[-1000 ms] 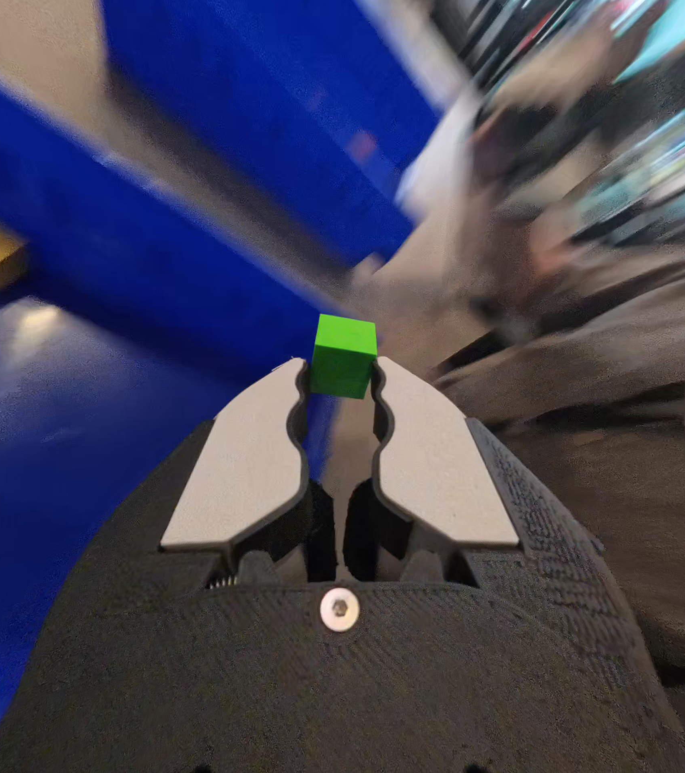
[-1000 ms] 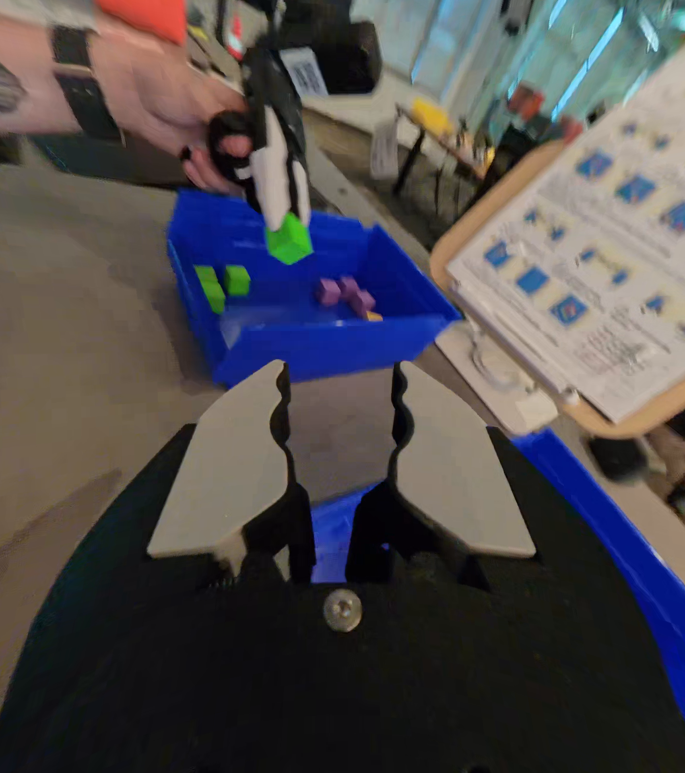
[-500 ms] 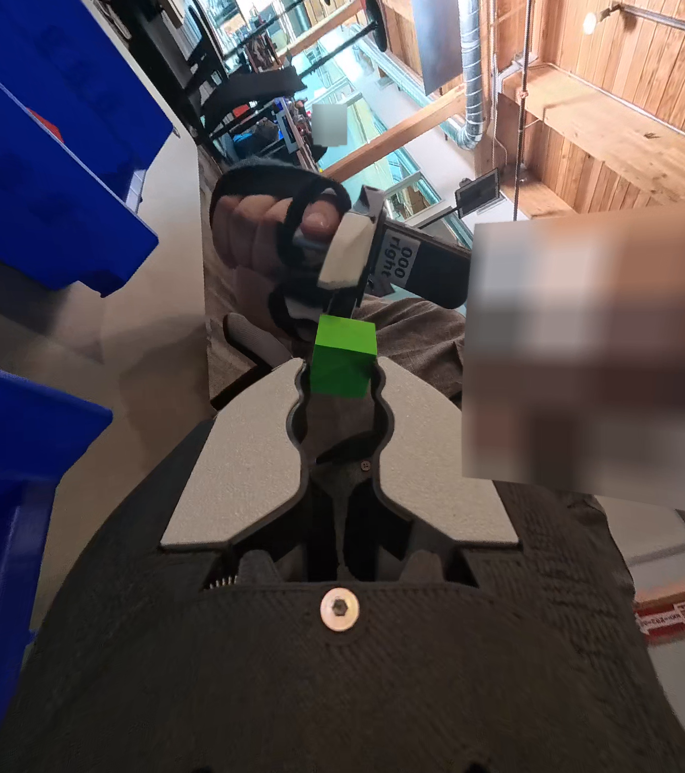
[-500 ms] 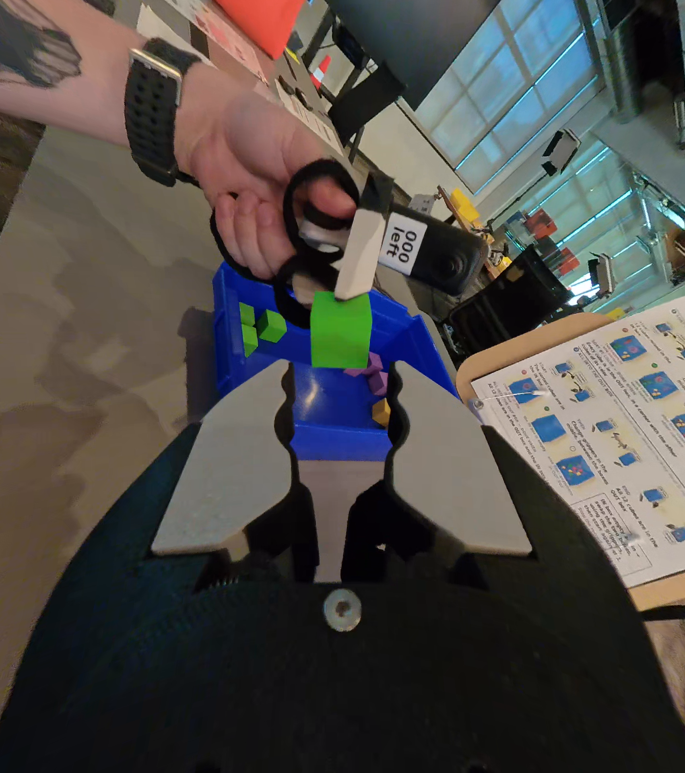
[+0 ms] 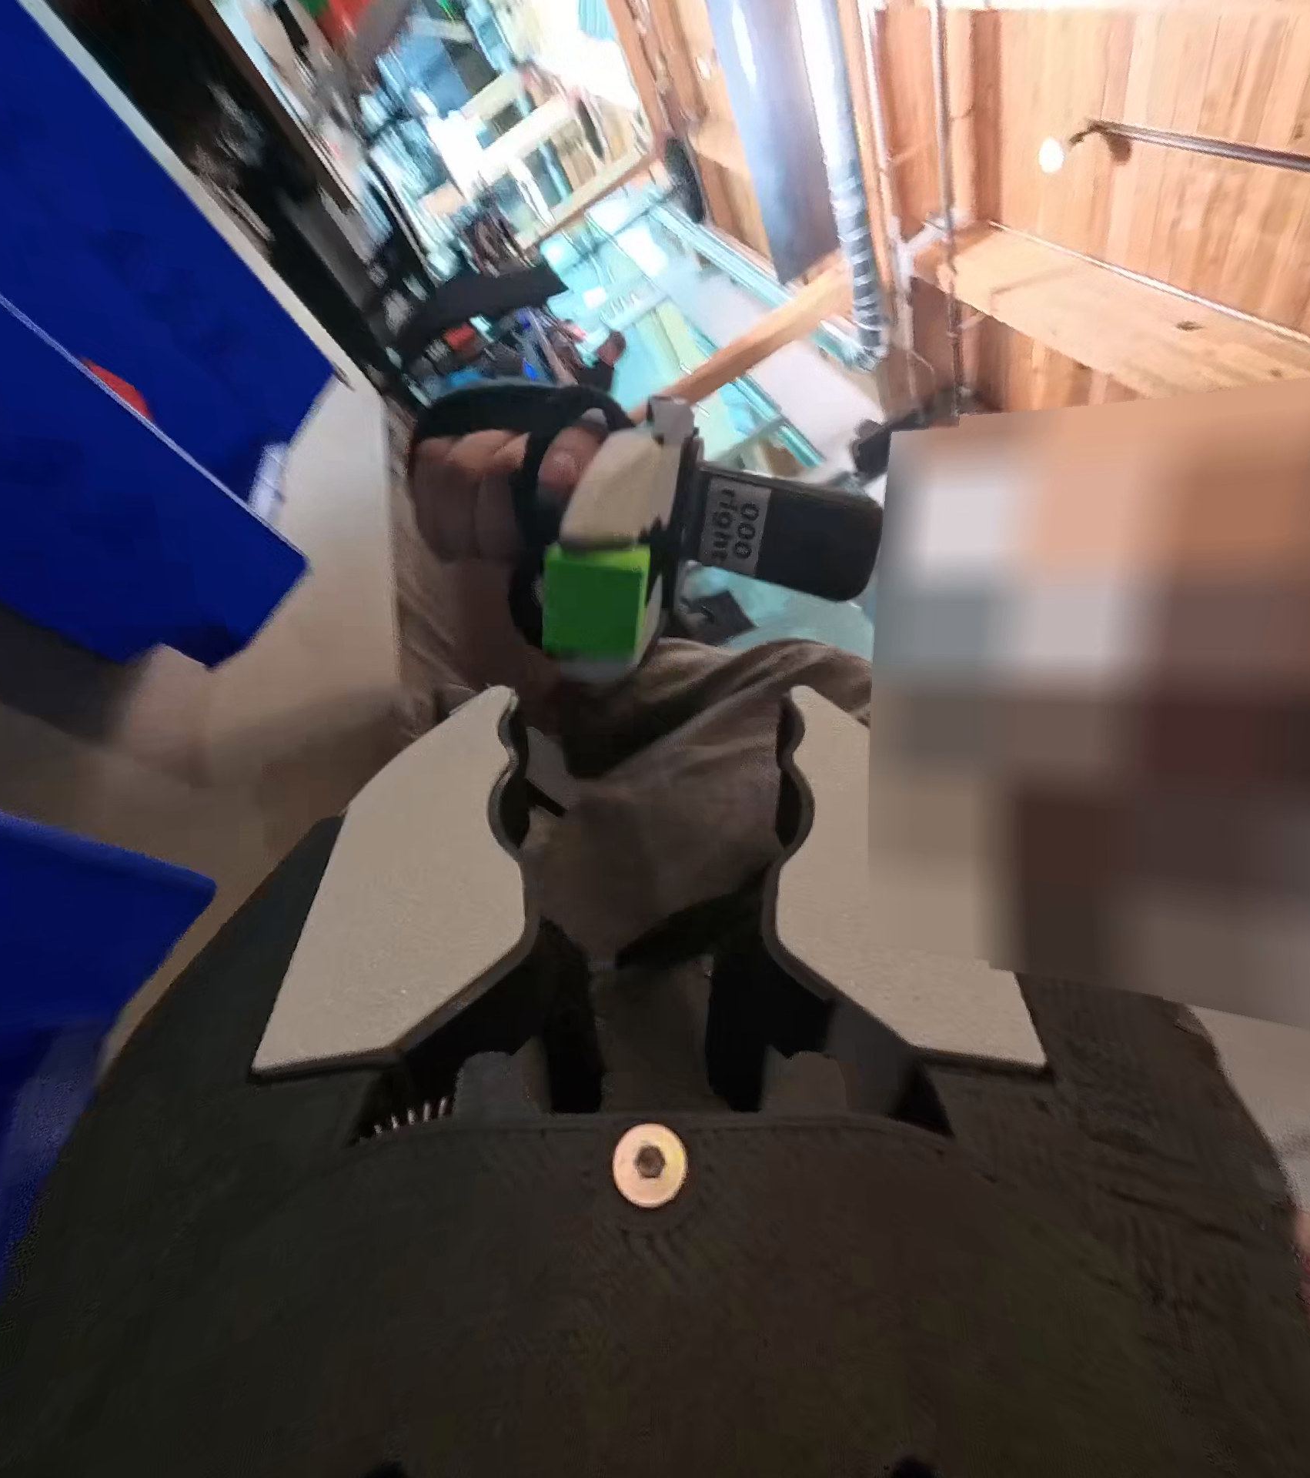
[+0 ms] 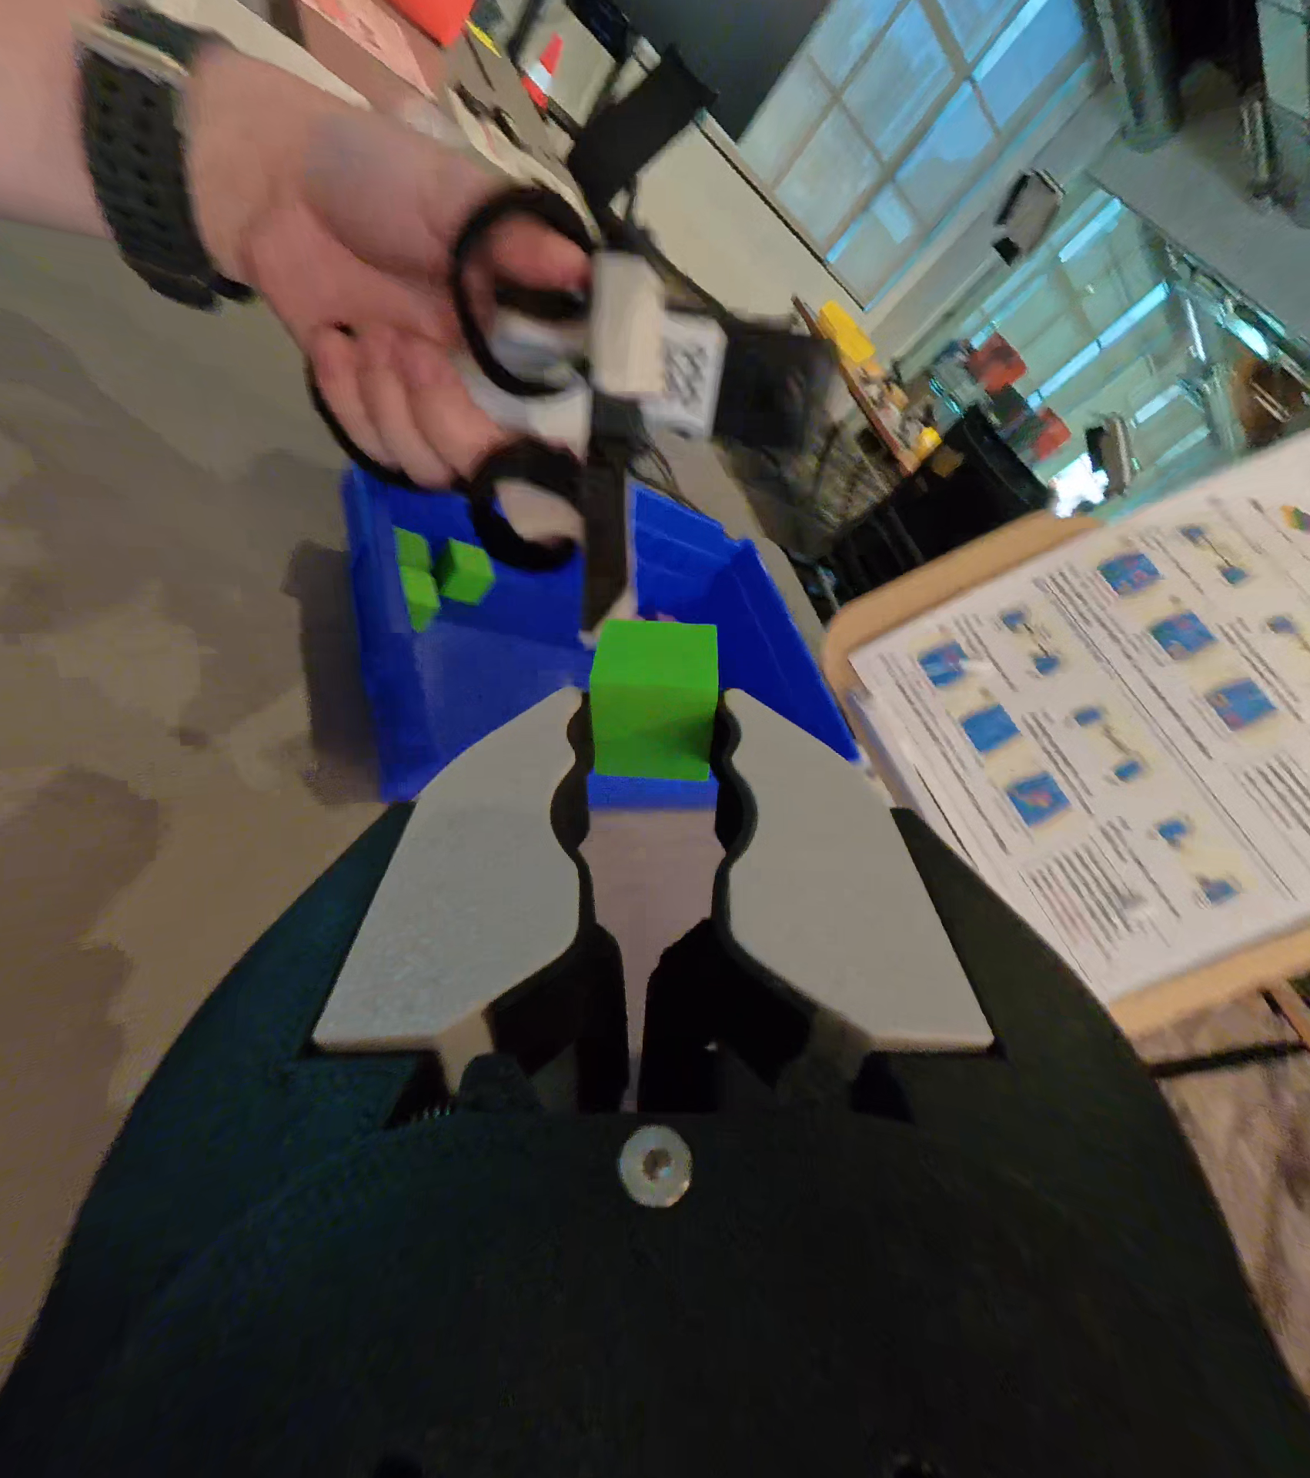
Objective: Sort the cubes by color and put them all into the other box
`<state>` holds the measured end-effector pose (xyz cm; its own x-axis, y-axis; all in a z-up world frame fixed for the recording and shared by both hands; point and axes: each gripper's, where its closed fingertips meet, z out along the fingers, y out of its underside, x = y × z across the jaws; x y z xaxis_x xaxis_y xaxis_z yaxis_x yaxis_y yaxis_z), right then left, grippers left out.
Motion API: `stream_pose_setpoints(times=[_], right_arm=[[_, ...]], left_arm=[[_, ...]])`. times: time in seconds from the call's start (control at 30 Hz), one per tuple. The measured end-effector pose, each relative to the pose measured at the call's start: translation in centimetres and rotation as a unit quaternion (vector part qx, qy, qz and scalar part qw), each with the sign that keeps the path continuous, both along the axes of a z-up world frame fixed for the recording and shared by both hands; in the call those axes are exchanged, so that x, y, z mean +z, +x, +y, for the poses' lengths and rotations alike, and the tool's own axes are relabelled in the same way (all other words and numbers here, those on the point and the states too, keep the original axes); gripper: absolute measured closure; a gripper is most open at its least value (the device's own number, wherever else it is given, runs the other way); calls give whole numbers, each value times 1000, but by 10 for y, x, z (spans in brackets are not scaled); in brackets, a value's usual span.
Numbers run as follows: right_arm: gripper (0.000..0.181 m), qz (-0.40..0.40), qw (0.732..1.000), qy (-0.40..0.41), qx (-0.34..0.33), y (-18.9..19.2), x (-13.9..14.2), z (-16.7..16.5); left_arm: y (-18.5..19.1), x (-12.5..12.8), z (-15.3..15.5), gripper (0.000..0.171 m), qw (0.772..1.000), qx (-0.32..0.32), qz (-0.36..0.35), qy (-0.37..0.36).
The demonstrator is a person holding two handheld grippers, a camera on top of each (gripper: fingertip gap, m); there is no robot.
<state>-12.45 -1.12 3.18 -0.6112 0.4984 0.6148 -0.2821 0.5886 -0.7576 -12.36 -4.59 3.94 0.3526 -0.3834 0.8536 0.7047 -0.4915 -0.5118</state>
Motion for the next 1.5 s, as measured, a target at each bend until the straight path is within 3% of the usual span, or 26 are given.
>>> stream_pose_setpoints(times=[0.03, 0.1, 0.2, 0.37, 0.5, 0.57, 0.7, 0.8, 1.0, 1.13, 1.27, 1.43, 1.5], right_arm=[[153, -13, 1000, 1, -21, -4, 3, 20], [153, -70, 995, 3, -68, -14, 3, 67], [153, -205, 968, 48, -135, -20, -26, 135], [153, -363, 893, 181, -195, -17, -98, 208], [153, -424, 851, 245, -190, -15, -144, 225], [153, -441, 839, 256, -190, -17, -159, 227], [153, -478, 809, 277, -199, -18, -180, 234], [153, -502, 788, 293, -204, -13, -185, 236], [152, -550, 735, 324, -227, -5, -191, 245], [133, -555, 728, 325, -238, -5, -190, 247], [131, -533, 747, 309, -250, -7, -176, 247], [131, -469, 800, 284, -244, -11, -148, 233], [131, -450, 813, 280, -241, -9, -140, 228]], left_arm=[[-7, -2, -1, 110, 999, 30, 31, -8], [-19, -5, -4, 109, 991, 86, 103, -23], [-31, -7, -13, 110, 963, 165, 211, -45], [-64, 8, -34, 115, 859, 328, 387, -70], [-76, 22, -51, 115, 787, 376, 478, -104], [-76, 30, -55, 115, 760, 395, 508, -93], [-85, 25, -72, 115, 701, 408, 567, -144], [-91, 21, -83, 115, 681, 408, 586, -163], [-105, -22, -97, 115, 694, 328, 586, -261], [-105, -56, -102, 128, 731, 220, 547, -343], [-124, -99, -120, 125, 691, 119, 541, -464], [-140, -155, -147, 121, 573, -81, 604, -548], [-142, -163, -155, 119, 547, -141, 615, -550]])
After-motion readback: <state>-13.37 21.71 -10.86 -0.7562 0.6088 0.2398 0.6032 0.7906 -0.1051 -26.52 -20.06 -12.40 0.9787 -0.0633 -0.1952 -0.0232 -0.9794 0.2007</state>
